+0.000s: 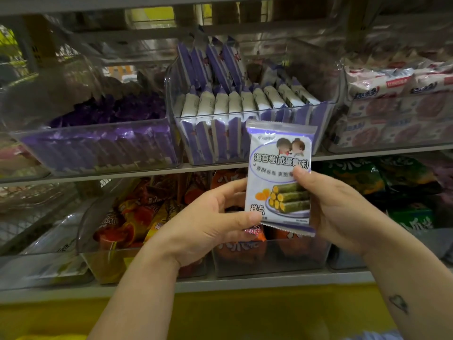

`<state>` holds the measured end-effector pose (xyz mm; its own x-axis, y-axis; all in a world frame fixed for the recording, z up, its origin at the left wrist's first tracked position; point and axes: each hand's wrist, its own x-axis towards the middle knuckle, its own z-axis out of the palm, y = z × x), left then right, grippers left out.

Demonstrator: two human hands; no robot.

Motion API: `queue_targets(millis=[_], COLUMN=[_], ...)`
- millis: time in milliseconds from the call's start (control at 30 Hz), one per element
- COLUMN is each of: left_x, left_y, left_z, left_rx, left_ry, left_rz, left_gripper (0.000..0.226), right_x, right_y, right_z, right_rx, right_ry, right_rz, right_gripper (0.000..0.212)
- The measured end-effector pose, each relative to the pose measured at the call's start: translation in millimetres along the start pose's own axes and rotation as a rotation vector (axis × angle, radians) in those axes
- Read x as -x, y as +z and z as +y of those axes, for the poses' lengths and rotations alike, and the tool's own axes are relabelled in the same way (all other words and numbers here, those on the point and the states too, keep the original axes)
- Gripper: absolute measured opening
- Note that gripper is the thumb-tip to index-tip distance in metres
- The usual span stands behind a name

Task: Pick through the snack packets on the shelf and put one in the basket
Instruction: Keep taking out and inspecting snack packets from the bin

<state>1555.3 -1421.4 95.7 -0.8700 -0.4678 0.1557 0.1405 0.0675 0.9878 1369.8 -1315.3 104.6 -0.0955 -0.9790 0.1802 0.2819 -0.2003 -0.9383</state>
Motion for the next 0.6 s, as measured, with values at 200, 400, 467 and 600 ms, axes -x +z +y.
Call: queue_targets(millis=[200,400,467,600], left_x=[-1.4,-4.1,-4.0,-4.1], left_y=[5.8,8.5,7.9,7.7], left_z=[3.5,2.6,2.5,2.9], left_rx=[0.062,0.01,-0.016,-0.037], left_ry=[0.199,0.27,0.293,0.33], left_rz=[0.041,0.052,0.043,0.047], left_gripper=[0.063,0.058,0.058,0.059], right_x=[1.0,2.6,2.8,3.8], right_y=[11.7,17.4,18.4,21.9], right_z=[-5.8,-8.1,-9.1,-11.5], right_rx=[-0.124,-0.193,-0.204,-0.185], right_ry=[-0.101,-0.123,-0.124,-0.14], right_rz=[0.085,0.138,0.167,0.18], right_gripper=[0.041,0.04,0.038,0.034])
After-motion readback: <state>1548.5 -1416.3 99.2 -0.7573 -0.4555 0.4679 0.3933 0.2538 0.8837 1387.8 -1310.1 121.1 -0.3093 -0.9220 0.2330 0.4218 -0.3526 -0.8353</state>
